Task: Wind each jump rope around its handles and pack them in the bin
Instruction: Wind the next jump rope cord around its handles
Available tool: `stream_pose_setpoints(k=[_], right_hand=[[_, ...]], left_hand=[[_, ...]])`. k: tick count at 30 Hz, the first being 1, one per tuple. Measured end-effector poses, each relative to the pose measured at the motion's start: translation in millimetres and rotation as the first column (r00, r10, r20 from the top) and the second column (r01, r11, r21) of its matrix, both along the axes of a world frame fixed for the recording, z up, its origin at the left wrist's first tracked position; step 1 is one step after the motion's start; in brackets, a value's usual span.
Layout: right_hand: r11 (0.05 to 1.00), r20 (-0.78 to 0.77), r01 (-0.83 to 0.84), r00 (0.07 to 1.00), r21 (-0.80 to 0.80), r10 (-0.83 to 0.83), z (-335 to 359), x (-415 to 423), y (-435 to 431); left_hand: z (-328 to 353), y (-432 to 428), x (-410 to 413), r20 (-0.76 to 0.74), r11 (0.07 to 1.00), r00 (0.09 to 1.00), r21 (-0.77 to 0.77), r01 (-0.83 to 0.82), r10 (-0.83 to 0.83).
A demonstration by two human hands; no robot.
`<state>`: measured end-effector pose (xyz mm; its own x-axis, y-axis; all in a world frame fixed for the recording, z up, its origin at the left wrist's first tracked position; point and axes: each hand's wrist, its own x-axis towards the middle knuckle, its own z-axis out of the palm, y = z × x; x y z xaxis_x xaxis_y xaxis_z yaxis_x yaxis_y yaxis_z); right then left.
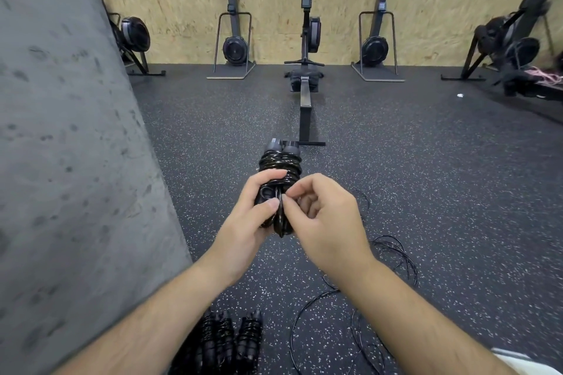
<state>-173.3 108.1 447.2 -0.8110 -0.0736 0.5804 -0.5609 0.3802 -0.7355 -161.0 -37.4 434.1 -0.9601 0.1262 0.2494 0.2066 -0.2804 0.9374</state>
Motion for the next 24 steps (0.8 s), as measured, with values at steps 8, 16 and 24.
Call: stream_pose_setpoints(k=[8,16,24], right_hand=[[0.993,-0.017,-0.116,0.993,-0.023,0.116,-1.4,-2.6,-7.3],[0.972,0.078,-0.228,0.969,-0.066,0.232,-3.8,-11.7,5.1],[0.976,-0.164,-0.17,0.968,0.136,0.192,-12.6,-18.1,-3.1]], left_hand=[[-0.2,-5.1,-5.3,-0.003,0.995,0.999,0.086,-0.049,0.05],[1.4,-13.4,-6.0,-0.001,0.994,0.996,0.068,-0.084,0.084],[-12.4,-15.0,-8.9,-0.014,0.994,0.994,0.008,-0.105,0.105]])
